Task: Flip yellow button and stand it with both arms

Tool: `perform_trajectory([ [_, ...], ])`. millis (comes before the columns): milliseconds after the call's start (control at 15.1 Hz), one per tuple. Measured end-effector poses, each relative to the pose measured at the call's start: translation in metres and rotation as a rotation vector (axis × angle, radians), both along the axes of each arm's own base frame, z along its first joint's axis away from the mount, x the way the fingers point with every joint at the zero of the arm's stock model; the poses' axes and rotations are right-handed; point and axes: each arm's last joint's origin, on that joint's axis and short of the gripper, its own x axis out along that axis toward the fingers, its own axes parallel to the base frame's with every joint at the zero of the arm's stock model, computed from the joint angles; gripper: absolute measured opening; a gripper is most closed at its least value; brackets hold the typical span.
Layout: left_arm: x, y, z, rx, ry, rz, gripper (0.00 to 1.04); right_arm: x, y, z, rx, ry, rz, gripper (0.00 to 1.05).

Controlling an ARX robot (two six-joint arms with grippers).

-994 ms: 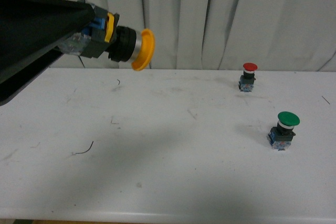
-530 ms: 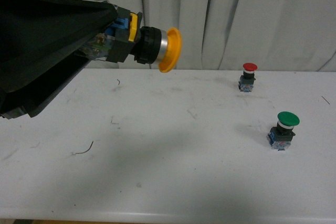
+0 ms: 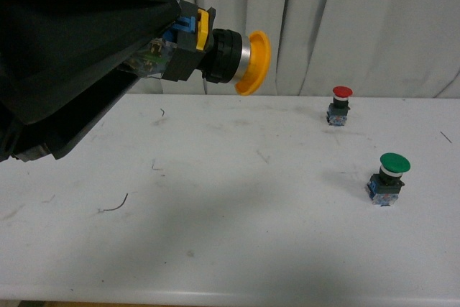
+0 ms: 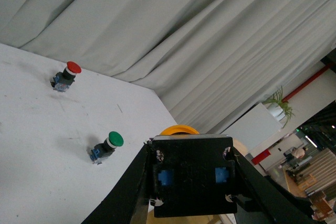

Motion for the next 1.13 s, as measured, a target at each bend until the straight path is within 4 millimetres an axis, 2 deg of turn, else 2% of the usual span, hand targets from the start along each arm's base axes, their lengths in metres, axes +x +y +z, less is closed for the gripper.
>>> perform_trajectory([
  [133, 0.0, 0.0, 0.001, -0.003, -0.005, 0.007, 0.36, 0.001, 0.0, 0.004, -0.01, -0.037, 0.064, 0.98],
  [265, 0.002, -0.002, 0.004, -0.006, -0.014, 0.002, 0.36, 0.005, -0.006, 0.017, -0.074, -0.141, 0.298, 0.98],
  [331, 0.002, -0.004, 0.005, -0.003, -0.021, -0.002, 0.36, 0.014, -0.004, 0.023, -0.079, -0.156, 0.351, 0.98],
  [398, 0.003, -0.007, 0.006, 0.0, -0.031, -0.001, 0.36, 0.031, -0.002, 0.038, -0.076, -0.189, 0.351, 0.98],
  [464, 0.003, -0.009, 0.007, 0.006, -0.044, -0.009, 0.36, 0.057, 0.001, 0.061, -0.07, -0.25, 0.334, 0.98],
  [530, 0.003, -0.01, 0.007, 0.006, -0.044, -0.011, 0.36, 0.091, 0.002, 0.083, -0.059, -0.296, 0.293, 0.98],
  [597, 0.003, -0.009, 0.007, 0.009, -0.047, -0.008, 0.36, 0.125, 0.001, 0.09, -0.037, -0.26, 0.248, 0.98],
  [663, 0.003, -0.008, 0.007, 0.011, -0.05, -0.004, 0.36, 0.164, -0.001, 0.083, -0.013, -0.147, 0.184, 0.98],
  [729, 0.003, -0.008, 0.008, 0.013, -0.059, -0.002, 0.36, 0.19, -0.003, 0.073, 0.008, -0.039, 0.113, 0.98],
  [795, 0.002, -0.008, 0.01, 0.014, -0.071, -0.002, 0.36, 0.204, -0.004, 0.073, 0.043, 0.017, 0.072, 0.98],
  [862, 0.002, -0.008, 0.01, 0.015, -0.074, -0.001, 0.36, 0.201, 0.003, 0.079, 0.092, 0.006, 0.115, 0.98],
  [994, 0.002, -0.008, 0.01, 0.017, -0.076, -0.003, 0.36, 0.187, 0.031, 0.098, 0.275, -0.062, 0.395, 0.98],
  [1127, 0.002, -0.009, 0.011, 0.017, -0.079, -0.002, 0.36, 0.179, 0.05, 0.086, 0.481, -0.015, 0.578, 0.98],
])
